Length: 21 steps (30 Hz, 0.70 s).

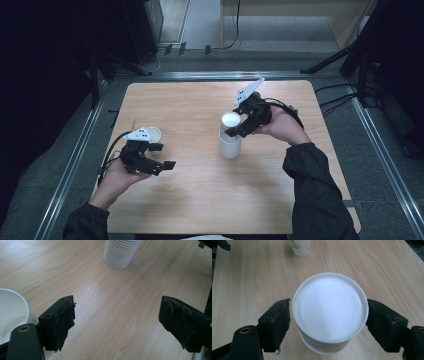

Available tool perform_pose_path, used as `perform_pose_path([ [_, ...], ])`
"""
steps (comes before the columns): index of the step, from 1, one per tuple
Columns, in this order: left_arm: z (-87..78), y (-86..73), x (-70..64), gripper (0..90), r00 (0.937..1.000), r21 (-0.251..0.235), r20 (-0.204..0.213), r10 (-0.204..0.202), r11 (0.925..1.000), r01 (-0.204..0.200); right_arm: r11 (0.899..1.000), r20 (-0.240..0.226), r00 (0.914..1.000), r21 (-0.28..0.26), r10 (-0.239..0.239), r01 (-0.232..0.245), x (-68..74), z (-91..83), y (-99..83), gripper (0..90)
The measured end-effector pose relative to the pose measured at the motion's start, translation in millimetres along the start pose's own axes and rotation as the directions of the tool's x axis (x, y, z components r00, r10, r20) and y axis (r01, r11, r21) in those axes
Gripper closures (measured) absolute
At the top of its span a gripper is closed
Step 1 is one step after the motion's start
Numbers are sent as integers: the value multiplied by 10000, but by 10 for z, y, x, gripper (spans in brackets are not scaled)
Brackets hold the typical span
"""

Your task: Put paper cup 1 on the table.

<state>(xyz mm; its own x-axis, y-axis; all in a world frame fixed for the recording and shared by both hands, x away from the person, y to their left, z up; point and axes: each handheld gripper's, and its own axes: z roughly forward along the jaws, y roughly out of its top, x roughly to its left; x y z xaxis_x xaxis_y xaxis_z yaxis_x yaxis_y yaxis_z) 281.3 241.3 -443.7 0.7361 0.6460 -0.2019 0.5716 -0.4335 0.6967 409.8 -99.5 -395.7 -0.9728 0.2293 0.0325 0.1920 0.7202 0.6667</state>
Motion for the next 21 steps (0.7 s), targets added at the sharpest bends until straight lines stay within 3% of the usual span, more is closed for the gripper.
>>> perform_pose_path([
  [7,20,-4,-17,136,10000,105,36,88,9999,-89,9978,317,9992,619,-262,242,39,39,84,317],
  [21,56,-11,-21,139,9997,340,94,232,9991,-235,9988,373,9993,490,-31,12,55,-46,117,338],
])
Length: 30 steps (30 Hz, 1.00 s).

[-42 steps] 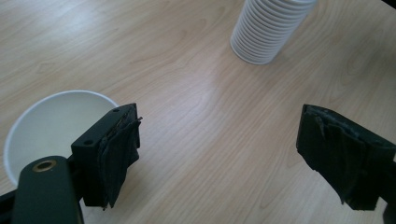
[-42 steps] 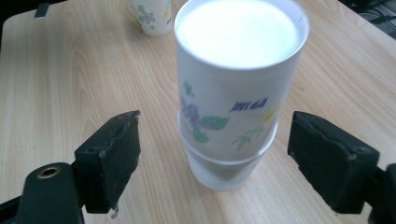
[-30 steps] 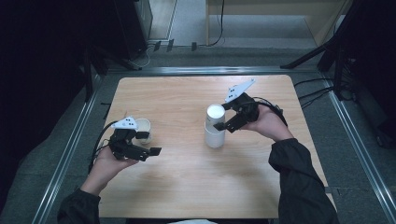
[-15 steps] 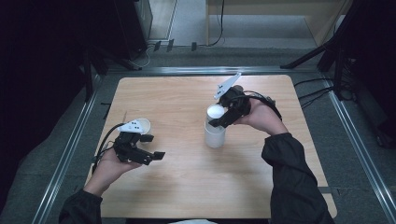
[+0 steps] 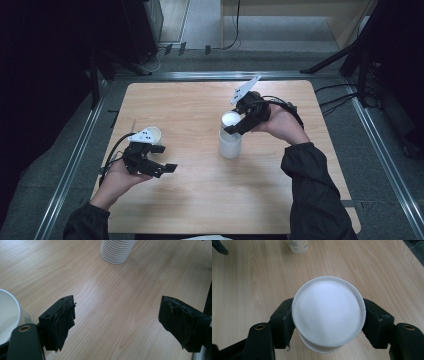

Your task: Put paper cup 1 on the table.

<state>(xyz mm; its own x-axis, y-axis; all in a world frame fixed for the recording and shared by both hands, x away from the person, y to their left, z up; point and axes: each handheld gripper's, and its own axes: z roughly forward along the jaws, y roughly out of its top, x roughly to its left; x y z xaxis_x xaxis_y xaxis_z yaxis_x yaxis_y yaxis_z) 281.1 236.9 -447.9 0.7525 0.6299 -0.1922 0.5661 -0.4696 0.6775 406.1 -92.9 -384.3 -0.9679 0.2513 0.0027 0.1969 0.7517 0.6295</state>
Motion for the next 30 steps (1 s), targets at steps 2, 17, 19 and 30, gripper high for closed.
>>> perform_pose_path([
  [2,5,0,-4,138,10000,29,10,17,10000,-17,10000,33,10000,-64,13,-13,4,-22,16,338],
  [17,22,9,-19,138,9994,-38,346,100,9999,-98,9942,312,9993,-1056,-188,220,116,-329,161,344],
  [19,22,10,-20,138,9993,-60,368,109,9999,-107,9935,430,9990,-1126,-147,195,122,-363,169,344],
  [30,35,39,-51,138,9983,-205,503,298,9994,-288,9796,551,9985,-2005,-14,124,298,-791,260,344],
])
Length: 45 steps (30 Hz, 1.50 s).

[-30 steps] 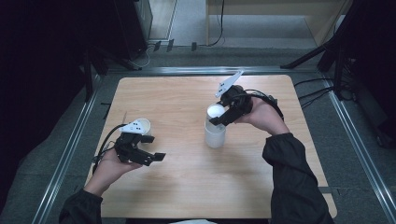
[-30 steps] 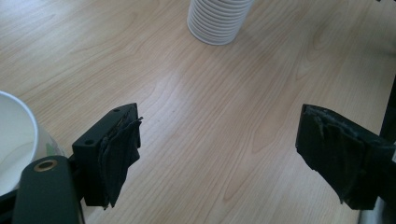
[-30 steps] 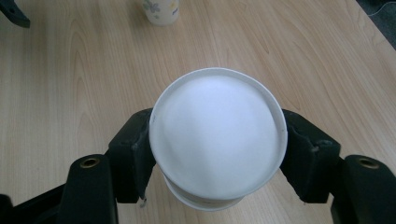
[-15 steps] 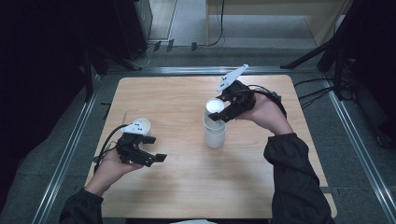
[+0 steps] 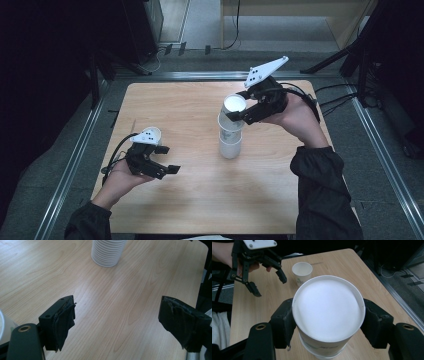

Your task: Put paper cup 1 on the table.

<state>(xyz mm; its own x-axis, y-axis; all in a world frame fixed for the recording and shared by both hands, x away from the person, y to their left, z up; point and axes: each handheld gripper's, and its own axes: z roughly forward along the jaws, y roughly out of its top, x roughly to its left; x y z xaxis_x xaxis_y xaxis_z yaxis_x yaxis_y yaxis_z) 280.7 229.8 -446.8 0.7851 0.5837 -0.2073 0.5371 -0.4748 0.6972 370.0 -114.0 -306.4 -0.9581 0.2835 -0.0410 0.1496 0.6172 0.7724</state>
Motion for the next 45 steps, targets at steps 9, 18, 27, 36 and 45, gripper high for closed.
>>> perform_pose_path([
  [9,48,87,-13,138,9992,-108,251,324,9994,-321,9997,-98,9999,207,-105,107,275,-123,-69,344],
  [18,191,238,-16,138,9939,-93,773,781,9969,-776,9987,-354,9993,491,148,-131,427,-89,-280,344],
  [27,318,392,-38,146,9787,-496,1545,1353,9904,-1291,9973,-561,9974,608,451,-416,572,107,-589,344],
  [36,469,449,-97,145,9683,-291,2045,1432,9897,-1402,9987,-918,9947,277,461,-438,730,408,-894,343],
  [45,606,430,-212,132,9498,-213,2675,1625,9864,-1627,9991,-1454,9885,123,423,-409,820,636,-1059,344],
])
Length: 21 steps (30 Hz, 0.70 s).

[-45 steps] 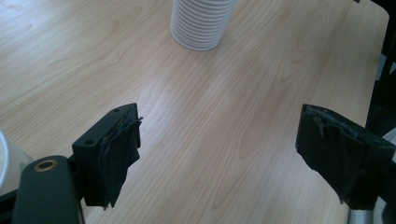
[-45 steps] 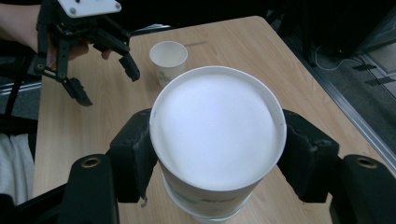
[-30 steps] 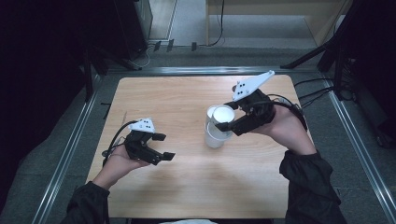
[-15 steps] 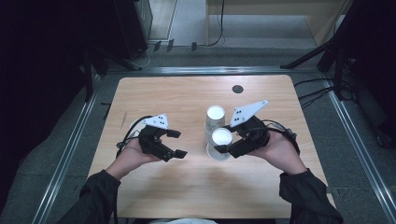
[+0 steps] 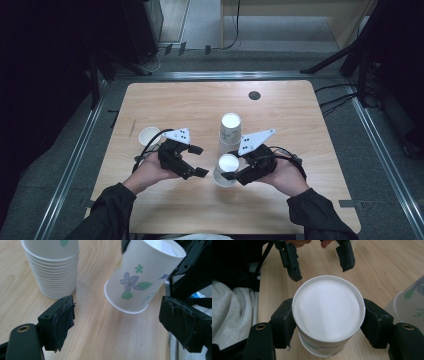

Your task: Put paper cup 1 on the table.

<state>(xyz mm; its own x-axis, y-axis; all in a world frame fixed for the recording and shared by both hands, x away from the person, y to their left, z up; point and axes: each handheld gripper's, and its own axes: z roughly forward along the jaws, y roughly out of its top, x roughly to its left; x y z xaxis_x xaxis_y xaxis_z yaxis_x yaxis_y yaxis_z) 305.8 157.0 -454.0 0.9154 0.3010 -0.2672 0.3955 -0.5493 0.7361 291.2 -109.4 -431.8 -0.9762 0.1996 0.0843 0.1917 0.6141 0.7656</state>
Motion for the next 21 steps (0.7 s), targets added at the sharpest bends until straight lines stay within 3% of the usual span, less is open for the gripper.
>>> perform_pose_path([
  [5,67,-12,-57,132,9993,-79,126,358,9993,-357,9996,-184,9997,-252,144,-148,-14,63,16,346],
  [11,71,-15,-80,132,9992,-454,181,351,9984,-342,9975,-373,9989,-637,279,-303,-35,85,50,346],
  [21,44,-76,-146,133,9990,-684,128,434,9968,-424,9945,-808,9967,-1033,86,-169,-34,145,172,346],
])
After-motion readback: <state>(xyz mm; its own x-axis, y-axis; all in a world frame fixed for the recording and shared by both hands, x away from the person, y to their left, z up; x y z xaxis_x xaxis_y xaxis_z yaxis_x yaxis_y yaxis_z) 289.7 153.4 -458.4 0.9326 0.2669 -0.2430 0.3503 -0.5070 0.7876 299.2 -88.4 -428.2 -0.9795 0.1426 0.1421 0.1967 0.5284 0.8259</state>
